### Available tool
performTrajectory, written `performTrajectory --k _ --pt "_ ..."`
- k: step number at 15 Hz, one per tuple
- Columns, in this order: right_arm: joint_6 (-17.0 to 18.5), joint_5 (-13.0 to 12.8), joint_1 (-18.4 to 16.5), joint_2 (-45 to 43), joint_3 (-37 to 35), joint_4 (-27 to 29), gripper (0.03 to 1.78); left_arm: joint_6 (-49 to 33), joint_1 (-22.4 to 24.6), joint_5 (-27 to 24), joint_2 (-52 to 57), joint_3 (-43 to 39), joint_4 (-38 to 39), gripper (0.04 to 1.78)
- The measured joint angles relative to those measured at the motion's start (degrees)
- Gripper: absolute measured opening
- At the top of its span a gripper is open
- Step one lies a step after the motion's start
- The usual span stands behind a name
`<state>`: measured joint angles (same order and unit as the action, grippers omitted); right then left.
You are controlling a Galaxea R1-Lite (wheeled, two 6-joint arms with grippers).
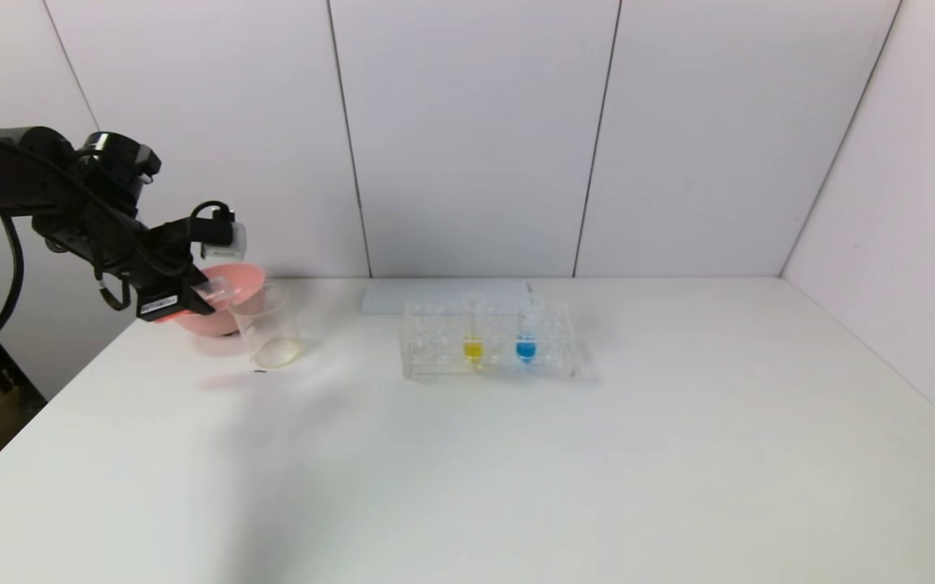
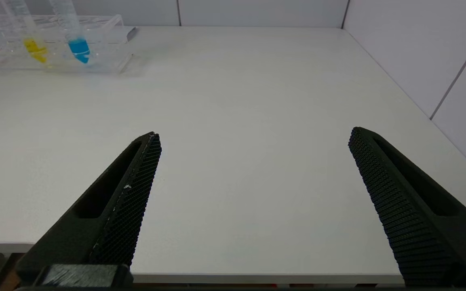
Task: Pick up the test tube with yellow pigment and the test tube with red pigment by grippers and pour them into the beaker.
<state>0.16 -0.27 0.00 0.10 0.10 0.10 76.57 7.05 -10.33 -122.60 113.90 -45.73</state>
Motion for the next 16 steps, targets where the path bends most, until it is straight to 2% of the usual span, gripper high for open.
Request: performTrajectory --k 16 --pt "0.0 0.0 0.0 0.0 0.0 0.0 1.7 0.2 -3.2 8.7 -0.4 0.0 1.7 0.45"
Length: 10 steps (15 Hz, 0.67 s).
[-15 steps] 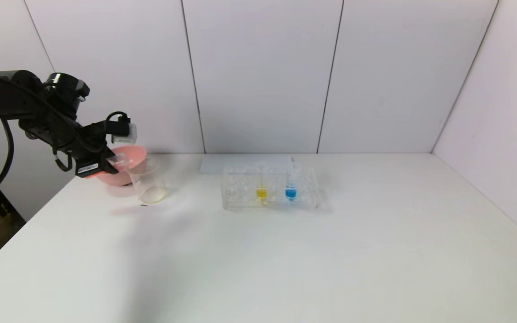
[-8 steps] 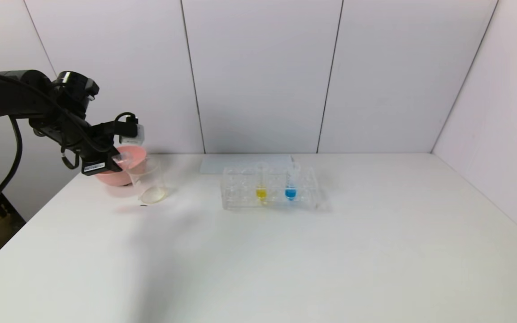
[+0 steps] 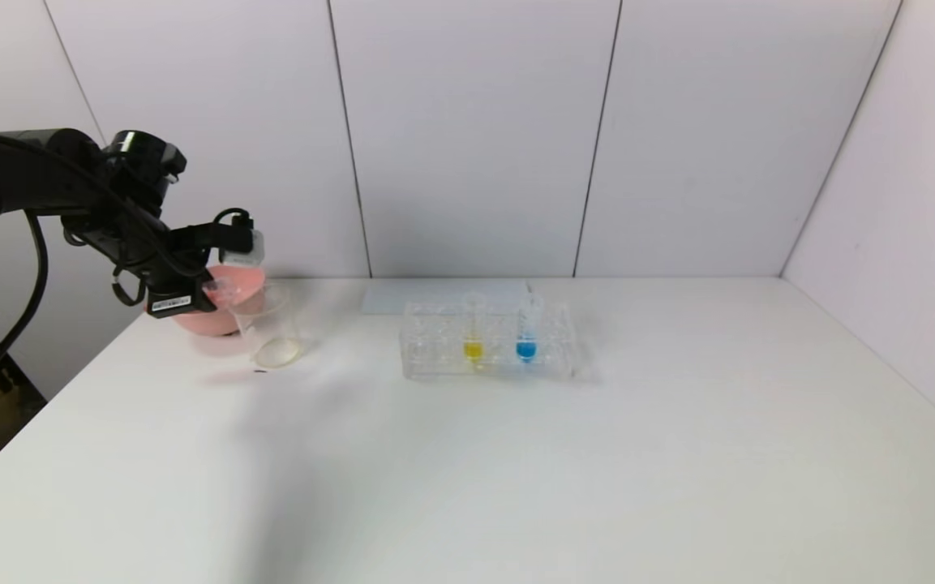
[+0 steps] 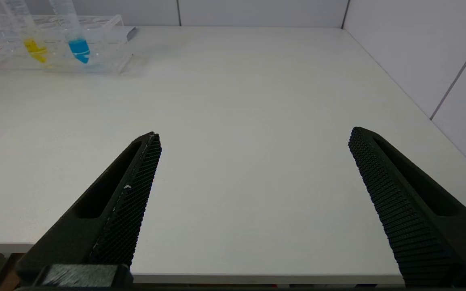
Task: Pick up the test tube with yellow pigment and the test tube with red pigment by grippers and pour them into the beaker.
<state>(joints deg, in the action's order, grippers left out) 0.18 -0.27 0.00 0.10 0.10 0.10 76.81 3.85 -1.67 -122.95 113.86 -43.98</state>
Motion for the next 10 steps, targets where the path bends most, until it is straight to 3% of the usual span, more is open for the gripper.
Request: performTrajectory --k 10 --pt "0.0 0.0 0.0 0.0 0.0 0.0 1.7 2.7 -1.0 4.0 -0.5 0.0 0.7 0.45"
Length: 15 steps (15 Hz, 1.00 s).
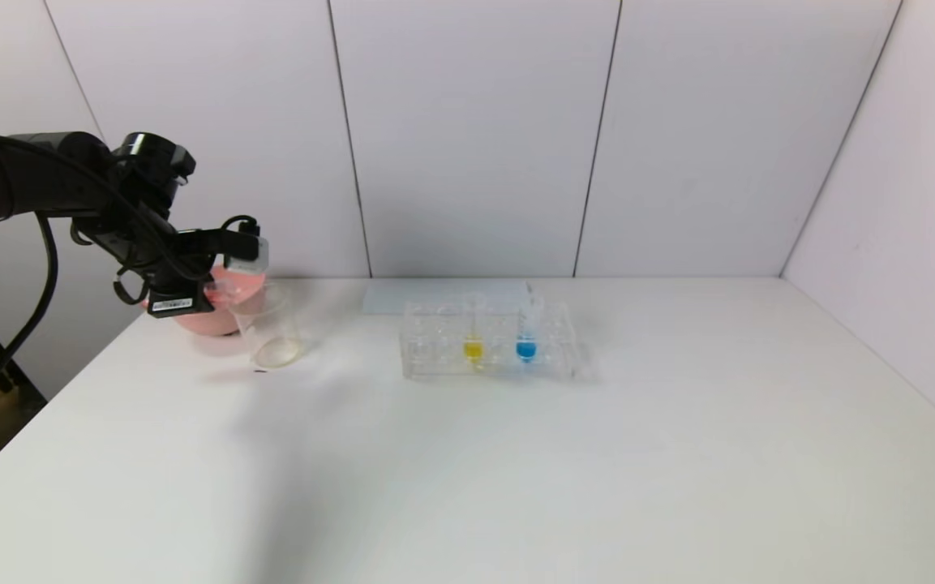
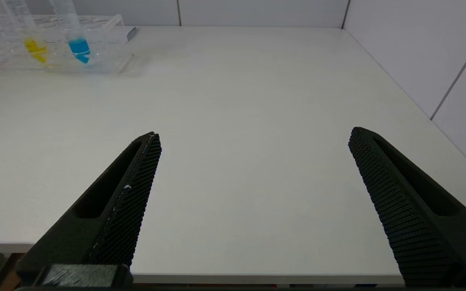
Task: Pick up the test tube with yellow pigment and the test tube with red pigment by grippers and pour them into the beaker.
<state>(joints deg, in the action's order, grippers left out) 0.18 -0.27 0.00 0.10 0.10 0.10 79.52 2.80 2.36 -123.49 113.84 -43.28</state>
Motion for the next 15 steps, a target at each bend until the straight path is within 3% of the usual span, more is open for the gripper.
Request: performTrajectory --k 6,15 --pt "0.0 0.0 0.0 0.0 0.0 0.0 1.7 1.6 -0.5 0.4 -0.1 0.0 0.0 0.45" --pt "0.0 0.0 0.0 0.0 0.0 0.0 1.7 3.8 -1.9 6.3 0.1 0.0 0.1 0.45"
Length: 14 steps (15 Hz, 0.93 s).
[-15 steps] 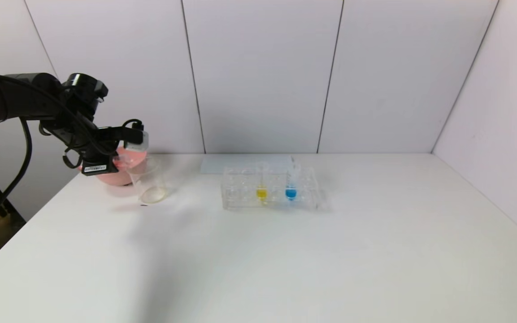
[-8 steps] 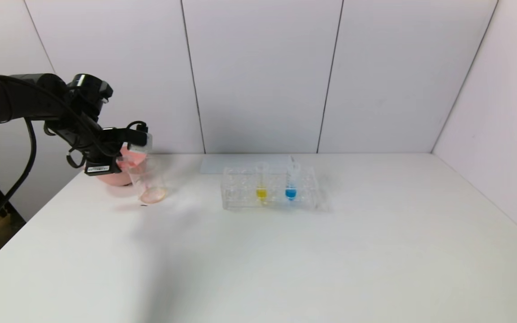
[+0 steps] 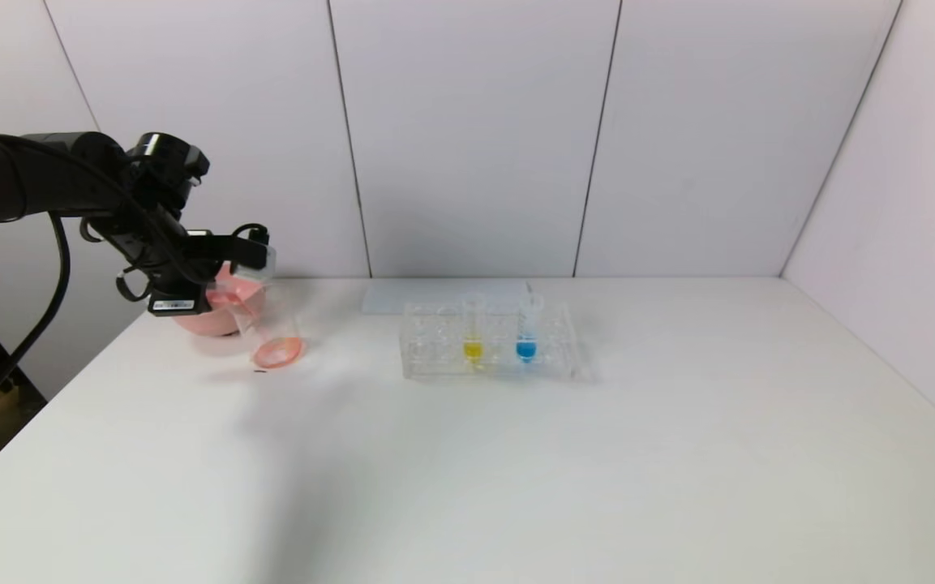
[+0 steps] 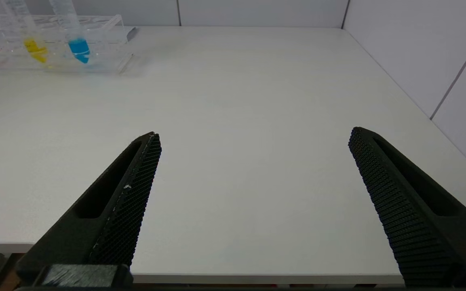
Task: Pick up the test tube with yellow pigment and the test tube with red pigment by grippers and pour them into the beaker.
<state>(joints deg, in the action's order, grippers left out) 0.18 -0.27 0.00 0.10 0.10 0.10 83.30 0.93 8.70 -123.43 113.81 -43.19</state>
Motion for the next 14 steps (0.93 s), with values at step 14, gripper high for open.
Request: performTrajectory --k 14 --pt "0.0 0.0 0.0 0.0 0.0 0.0 1.7 3.8 -2.0 6.1 0.0 0.0 2.3 0.45"
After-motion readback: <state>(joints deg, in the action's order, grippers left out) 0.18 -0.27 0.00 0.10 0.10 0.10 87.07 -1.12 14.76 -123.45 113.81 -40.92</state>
